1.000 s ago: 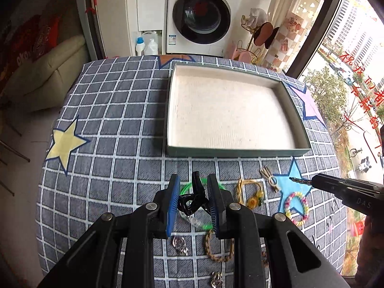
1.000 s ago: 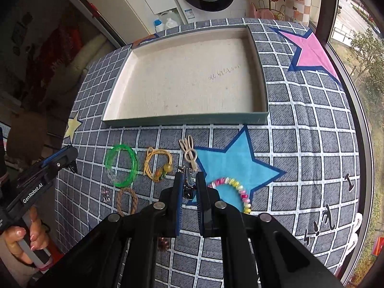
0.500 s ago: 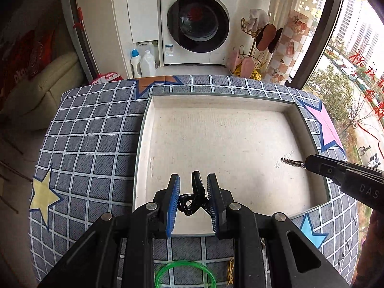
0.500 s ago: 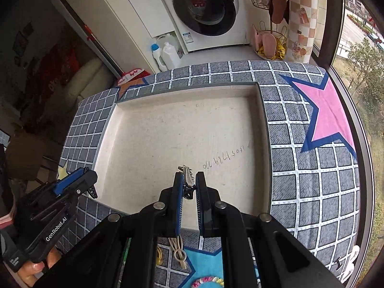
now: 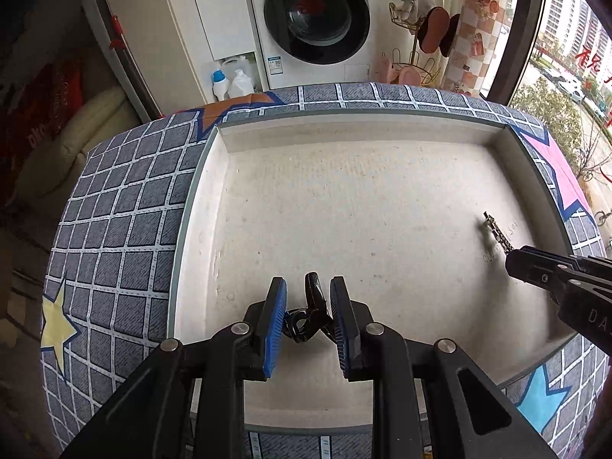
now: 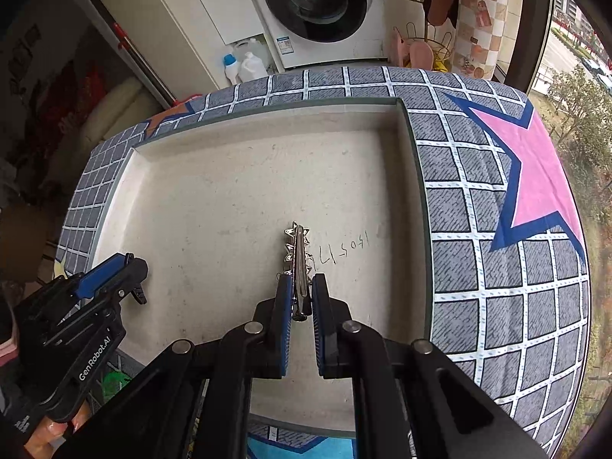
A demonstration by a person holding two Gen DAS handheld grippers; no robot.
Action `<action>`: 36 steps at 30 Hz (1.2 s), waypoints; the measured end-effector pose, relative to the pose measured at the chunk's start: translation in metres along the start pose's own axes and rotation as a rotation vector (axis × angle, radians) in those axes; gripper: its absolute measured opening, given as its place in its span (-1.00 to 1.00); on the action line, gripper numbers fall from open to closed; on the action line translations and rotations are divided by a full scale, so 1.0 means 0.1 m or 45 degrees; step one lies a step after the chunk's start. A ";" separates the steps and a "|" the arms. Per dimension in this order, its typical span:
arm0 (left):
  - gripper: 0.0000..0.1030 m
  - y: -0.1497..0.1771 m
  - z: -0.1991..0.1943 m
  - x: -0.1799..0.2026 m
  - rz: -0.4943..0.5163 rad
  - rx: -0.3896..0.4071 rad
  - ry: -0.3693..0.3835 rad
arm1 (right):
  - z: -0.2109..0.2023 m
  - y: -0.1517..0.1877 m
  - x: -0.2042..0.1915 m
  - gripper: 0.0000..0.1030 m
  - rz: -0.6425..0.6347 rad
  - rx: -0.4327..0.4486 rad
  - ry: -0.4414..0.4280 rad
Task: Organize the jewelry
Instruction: 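Carry both clips into the white tray and open both tools, then withdraw both tools from the tray back over the remaining jewelry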
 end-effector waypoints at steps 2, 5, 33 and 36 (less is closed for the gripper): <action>-0.29 0.03 0.05 0.02 0.022 -0.023 -0.011 | 0.03 0.02 0.02 -0.78 0.002 -0.019 0.002; -0.11 0.03 0.05 0.02 0.052 -0.010 -0.053 | 0.06 0.07 0.04 -0.78 0.010 -0.041 -0.001; 1.00 0.34 -0.84 -0.33 -0.010 0.091 -0.026 | -0.69 0.18 -0.12 0.63 0.178 0.058 -0.171; 1.00 0.53 -0.93 -0.43 -0.020 0.070 -0.037 | -0.78 0.31 -0.12 0.64 0.197 0.063 -0.167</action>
Point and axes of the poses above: each gripper's, at about its wrist camera, not at the fingertips, and z roughly the way its jaws point, x to its right, y to its underside, the point moved 10 cm from there along z, roughly the way its jaws point, and after that the axes turned 3 degrees about z, right-handed, at the moved point
